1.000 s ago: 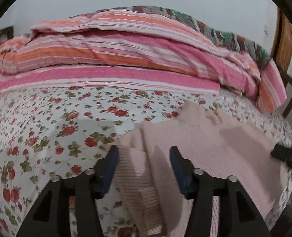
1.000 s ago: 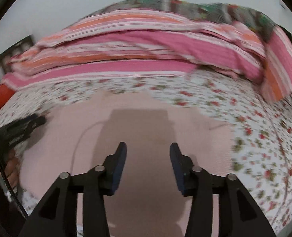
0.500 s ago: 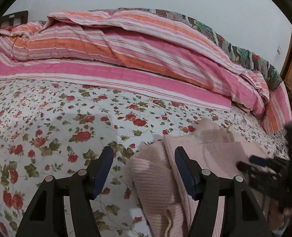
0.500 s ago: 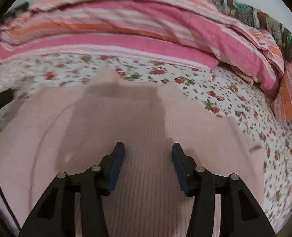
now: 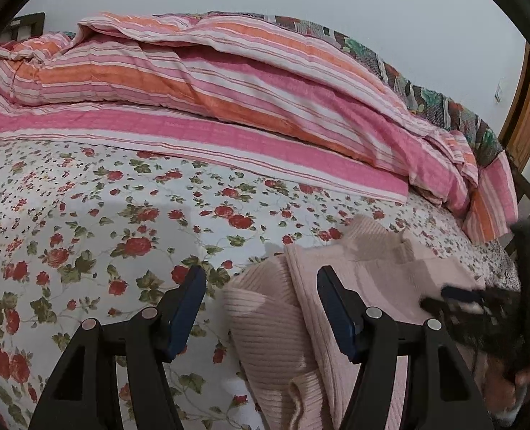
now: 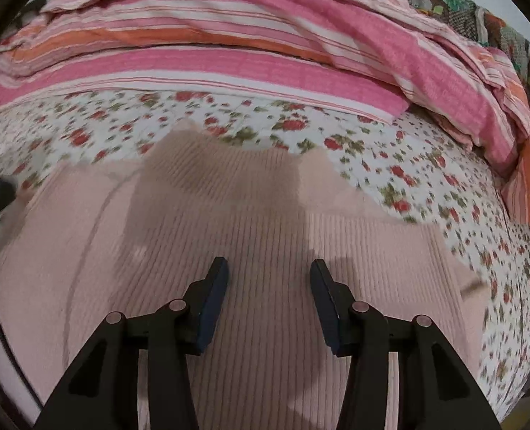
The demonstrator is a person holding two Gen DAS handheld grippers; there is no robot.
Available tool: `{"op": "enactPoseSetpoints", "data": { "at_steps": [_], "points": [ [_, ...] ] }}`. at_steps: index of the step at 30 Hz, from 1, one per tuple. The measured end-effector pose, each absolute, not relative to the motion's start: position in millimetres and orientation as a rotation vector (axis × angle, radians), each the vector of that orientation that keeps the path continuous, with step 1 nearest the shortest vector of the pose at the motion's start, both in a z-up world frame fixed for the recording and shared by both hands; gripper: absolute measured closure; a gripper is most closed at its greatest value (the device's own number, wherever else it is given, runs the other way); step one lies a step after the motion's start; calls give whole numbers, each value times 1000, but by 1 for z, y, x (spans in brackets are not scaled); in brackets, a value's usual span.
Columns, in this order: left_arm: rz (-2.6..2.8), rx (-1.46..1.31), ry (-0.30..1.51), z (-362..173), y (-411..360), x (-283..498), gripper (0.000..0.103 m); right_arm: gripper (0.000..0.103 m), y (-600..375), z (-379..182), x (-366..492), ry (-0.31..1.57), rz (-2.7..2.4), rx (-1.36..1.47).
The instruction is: Fold small clothes
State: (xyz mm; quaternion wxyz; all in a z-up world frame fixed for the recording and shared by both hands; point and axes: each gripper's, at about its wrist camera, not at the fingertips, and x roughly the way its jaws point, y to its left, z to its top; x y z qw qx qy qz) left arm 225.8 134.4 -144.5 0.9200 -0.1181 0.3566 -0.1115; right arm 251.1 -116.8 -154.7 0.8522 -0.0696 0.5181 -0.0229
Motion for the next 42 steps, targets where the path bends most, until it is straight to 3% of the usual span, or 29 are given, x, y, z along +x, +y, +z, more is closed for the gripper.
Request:
{"op": "enactPoseSetpoints", "data": {
  "at_steps": [10, 20, 27, 35, 42],
  "points": [
    [-288, -223, 719, -135, 133, 209, 41, 57, -109, -142, 142, 953, 7, -98],
    [-385, -305, 883, -154, 138, 147, 41, 57, -100, -165, 79, 898, 46, -211],
    [-421, -385, 891, -175, 143, 105, 39, 57, -126, -149, 63, 894, 185, -87],
    [-385, -389, 854, -166, 127, 129, 38, 57, -207, -99, 89, 724, 95, 82],
    [-399, -360, 872, -177, 120, 151, 38, 57, -261, -115, 98, 651, 110, 270]
  ]
}}
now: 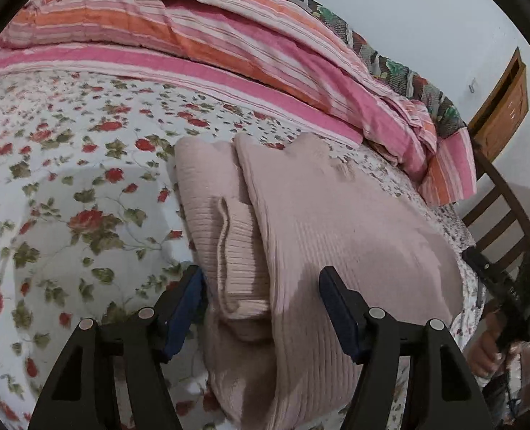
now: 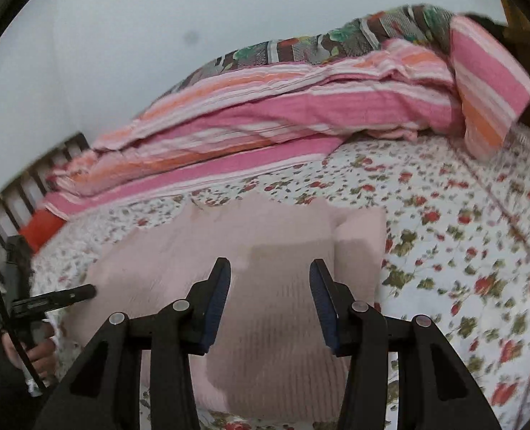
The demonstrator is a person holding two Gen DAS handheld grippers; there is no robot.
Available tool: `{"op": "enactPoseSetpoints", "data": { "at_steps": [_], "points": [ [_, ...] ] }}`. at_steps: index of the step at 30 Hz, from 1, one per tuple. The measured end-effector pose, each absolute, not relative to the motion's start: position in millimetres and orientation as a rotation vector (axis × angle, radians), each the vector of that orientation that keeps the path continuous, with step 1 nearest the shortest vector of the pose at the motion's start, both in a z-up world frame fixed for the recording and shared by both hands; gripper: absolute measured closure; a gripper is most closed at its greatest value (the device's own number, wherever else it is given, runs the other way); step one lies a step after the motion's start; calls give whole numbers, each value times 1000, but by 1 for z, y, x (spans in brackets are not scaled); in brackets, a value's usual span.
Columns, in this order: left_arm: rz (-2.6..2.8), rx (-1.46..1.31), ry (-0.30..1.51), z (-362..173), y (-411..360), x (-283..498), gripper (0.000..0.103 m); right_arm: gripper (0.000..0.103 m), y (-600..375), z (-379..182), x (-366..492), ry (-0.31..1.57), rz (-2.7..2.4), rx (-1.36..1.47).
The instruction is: Fold small clothes
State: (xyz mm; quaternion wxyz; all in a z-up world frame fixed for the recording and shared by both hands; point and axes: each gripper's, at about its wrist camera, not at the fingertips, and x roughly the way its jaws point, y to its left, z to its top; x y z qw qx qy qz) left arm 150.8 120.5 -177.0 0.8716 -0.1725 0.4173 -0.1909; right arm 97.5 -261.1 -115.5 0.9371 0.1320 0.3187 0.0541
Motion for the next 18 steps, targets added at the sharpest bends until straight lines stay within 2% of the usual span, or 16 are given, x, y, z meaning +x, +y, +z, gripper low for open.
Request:
{"op": "enactPoseSetpoints", "data": {
  "at_steps": [18],
  "points": [
    [-560, -458, 926, -197, 116, 67, 37, 57, -278, -137, 81, 650, 143, 301]
  ]
}}
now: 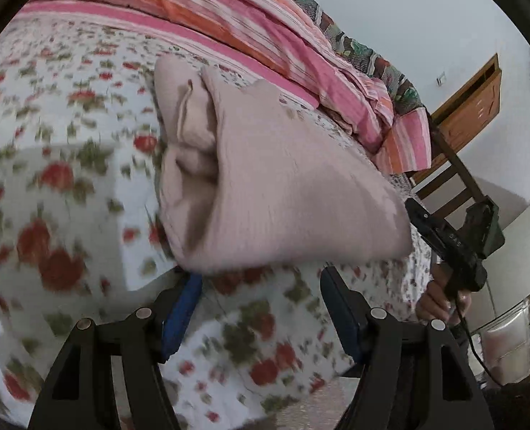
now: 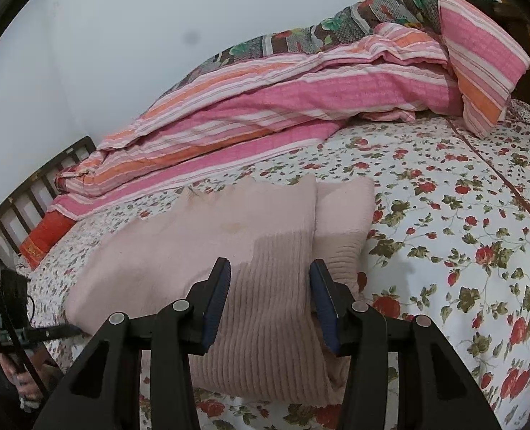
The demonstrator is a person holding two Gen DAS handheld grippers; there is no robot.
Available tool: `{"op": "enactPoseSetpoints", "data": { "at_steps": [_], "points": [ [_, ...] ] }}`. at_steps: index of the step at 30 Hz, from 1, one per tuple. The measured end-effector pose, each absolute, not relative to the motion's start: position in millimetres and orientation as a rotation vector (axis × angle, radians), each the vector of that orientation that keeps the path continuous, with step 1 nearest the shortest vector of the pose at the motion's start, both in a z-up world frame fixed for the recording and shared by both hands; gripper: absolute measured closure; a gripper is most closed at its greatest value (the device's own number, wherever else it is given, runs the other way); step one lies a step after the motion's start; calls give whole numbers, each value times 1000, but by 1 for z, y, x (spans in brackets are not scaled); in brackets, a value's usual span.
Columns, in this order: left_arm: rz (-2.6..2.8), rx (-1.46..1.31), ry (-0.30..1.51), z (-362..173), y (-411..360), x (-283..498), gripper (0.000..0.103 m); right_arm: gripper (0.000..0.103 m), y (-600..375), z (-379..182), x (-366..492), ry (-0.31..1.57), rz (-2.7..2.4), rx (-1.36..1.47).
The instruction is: Fold small clothes
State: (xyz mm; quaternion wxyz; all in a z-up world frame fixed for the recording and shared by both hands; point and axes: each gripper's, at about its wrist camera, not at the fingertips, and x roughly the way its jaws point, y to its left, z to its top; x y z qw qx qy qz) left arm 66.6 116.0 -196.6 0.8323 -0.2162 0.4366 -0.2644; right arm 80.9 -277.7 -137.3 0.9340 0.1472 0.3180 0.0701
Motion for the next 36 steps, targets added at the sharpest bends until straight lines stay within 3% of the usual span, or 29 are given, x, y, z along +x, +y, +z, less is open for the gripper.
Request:
{"op": "enactPoseSetpoints", "data": {
  "at_steps": [16, 20, 22, 24, 29, 36],
  "points": [
    [-285, -768, 722, -195, 105, 113, 38, 57, -294, -127, 69, 604, 145, 328],
    [-211, -783, 668, -184, 99, 116, 48, 57, -300, -126, 65, 605, 132, 339],
    [-176, -762, 688, -183, 95, 123, 60, 57, -303, -124, 63, 599, 125, 342],
    [-128, -706, 722, -181, 89, 132, 81, 57, -307, -121, 60, 591, 116, 341],
    [-113, -626, 691, -159, 81, 136, 84, 57, -321, -116, 54, 568, 63, 338],
    [-132, -391, 646, -94, 7, 142, 85, 57, -361, -119, 51, 569, -15, 449]
  ]
}}
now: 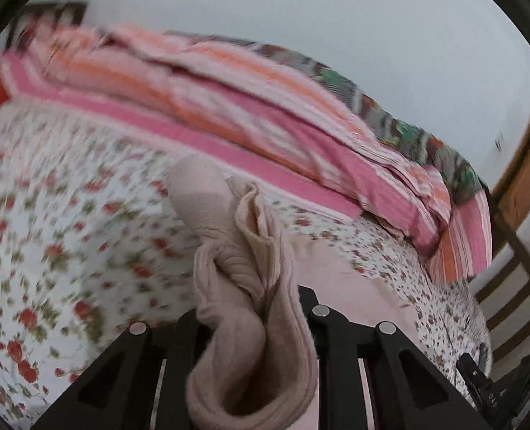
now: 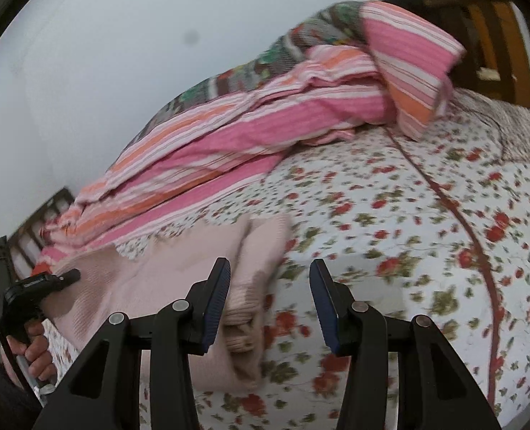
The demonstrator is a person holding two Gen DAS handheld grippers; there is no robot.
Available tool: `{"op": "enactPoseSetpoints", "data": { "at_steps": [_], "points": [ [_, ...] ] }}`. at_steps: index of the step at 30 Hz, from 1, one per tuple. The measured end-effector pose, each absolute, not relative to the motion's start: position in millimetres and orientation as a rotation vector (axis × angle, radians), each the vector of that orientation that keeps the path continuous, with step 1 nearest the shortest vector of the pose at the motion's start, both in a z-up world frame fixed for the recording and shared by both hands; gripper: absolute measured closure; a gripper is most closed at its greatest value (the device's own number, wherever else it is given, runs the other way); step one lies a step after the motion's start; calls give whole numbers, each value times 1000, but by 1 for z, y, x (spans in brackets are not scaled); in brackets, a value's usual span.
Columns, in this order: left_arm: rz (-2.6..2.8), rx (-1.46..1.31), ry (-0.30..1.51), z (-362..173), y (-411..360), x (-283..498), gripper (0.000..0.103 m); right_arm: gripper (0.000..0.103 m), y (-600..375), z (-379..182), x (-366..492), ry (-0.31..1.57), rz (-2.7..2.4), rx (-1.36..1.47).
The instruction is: Fold small clothes
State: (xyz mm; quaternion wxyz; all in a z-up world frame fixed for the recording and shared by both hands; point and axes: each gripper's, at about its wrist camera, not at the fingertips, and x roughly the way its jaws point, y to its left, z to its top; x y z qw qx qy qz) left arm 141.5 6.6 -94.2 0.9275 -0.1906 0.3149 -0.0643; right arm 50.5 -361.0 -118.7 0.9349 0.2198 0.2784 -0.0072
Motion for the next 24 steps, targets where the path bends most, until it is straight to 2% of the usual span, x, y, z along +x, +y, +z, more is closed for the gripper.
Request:
{"op": "enactPoseSetpoints", "data": {
  "at_steps": [7, 13, 16, 17, 18, 20, 24],
  "points": [
    [-183, -194, 630, -66, -110, 149, 85, 57, -393, -119, 41, 529, -174, 460],
    [-269, -37, 755, -124, -206, 140, 85, 57, -407, -124, 39, 532, -201, 471],
    [-291, 48, 711, -136, -220, 126, 82, 57, -417, -126, 36, 529, -210, 489],
    [-337, 65, 698, -135, -220, 123, 71, 57, -420, -126, 35, 528, -213, 499],
    [-395, 54, 708, -133, -218, 122, 51, 57, -422, -127, 35, 529, -210, 512],
    [-525, -1, 732, -125, -208, 120, 37, 57, -425, -129, 36, 534, -194, 541],
    [-569, -38, 664, -102, -174, 106, 36, 57, -415, -128, 39, 539, -161, 533]
  ]
}}
